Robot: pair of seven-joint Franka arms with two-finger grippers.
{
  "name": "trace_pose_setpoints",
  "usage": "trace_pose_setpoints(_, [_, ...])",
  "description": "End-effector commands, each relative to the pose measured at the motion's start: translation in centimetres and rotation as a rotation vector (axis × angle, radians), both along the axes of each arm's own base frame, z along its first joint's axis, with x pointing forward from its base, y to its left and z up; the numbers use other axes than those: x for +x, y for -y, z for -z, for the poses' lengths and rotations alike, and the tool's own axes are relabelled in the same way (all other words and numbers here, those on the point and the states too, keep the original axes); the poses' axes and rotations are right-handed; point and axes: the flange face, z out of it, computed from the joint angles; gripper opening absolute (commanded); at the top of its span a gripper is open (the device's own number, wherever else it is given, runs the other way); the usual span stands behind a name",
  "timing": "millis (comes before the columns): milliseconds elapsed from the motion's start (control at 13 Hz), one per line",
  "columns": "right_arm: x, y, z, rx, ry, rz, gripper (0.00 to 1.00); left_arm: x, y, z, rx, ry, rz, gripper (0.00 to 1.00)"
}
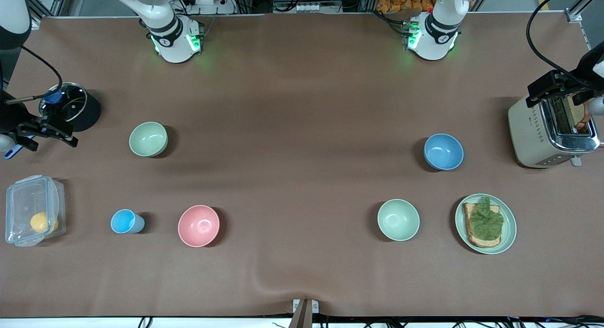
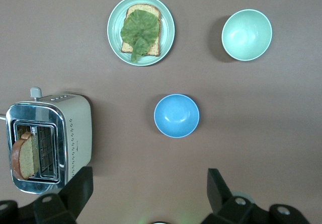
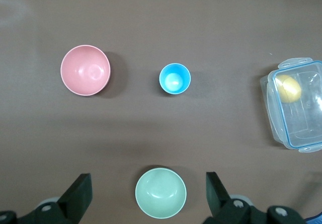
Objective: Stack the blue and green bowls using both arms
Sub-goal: 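Reach the left gripper toward the light-blue bowl beside the toaster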
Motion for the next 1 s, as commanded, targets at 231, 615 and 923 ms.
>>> trace_pose_setpoints(231, [0.0,0.7,-0.6,0.002,0.013,0.02,1.0,-0.3,-0.6,-0.4,-0.01,-0.01,0.009,1.0])
trace_pose_setpoints(615, [0.2,-0.2,-1.6,0.003,0.032,0.003,1.0,1.6,-0.8,5.2,-0.017,-0.103,0.01,1.0])
trace_pose_setpoints(923, [0.7,-1.3,-0.5,0.007,0.014,-0.011,1.0,2.3,-0.7,13.9,-0.019,-0.164,0.014,1.0])
